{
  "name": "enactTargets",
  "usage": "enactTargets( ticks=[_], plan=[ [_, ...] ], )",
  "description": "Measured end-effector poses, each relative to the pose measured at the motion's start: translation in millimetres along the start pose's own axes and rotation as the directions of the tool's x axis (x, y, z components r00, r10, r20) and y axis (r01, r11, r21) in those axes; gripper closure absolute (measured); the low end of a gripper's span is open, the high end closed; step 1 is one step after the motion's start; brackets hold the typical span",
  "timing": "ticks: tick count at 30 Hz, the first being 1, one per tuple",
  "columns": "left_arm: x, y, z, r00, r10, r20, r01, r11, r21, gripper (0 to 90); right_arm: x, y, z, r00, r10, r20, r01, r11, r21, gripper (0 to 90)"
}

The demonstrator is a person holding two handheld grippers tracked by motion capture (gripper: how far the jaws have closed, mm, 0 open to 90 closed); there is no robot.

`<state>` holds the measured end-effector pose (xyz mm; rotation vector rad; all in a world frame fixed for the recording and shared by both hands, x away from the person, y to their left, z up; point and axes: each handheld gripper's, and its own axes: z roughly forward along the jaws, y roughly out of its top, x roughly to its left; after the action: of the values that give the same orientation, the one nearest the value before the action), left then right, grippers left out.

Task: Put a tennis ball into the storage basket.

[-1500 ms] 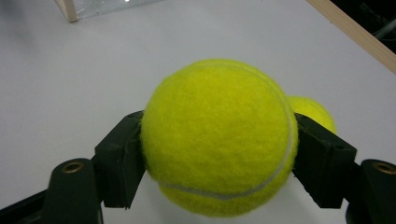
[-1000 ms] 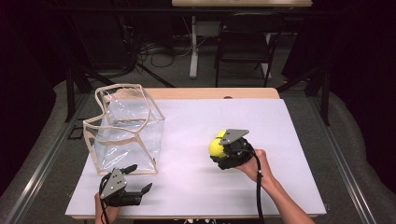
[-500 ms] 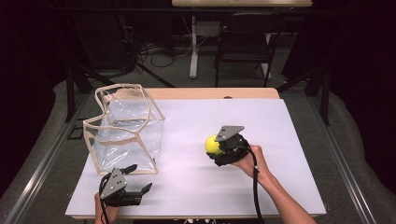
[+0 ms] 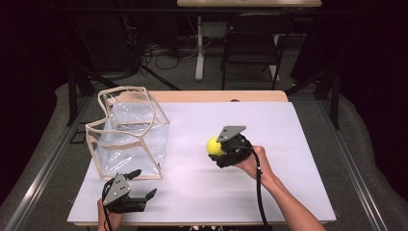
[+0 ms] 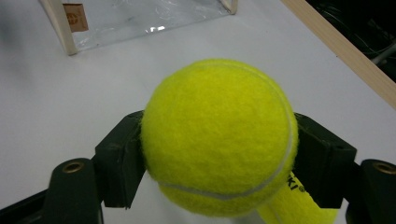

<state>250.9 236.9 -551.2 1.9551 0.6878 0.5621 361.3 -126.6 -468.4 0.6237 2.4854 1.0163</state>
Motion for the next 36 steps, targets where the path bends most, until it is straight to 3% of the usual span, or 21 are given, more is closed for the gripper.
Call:
enactTargets(
  ticks=[36],
  plan=[
    [-0.1,0.5,0.7,1.0000,0.001,0.005,-0.001,1.0000,-0.007,15.8,-5.1,40.3,19.0,0.9988,-0.010,-0.047,0.009,1.000,-0.017,26.0]
  ],
)
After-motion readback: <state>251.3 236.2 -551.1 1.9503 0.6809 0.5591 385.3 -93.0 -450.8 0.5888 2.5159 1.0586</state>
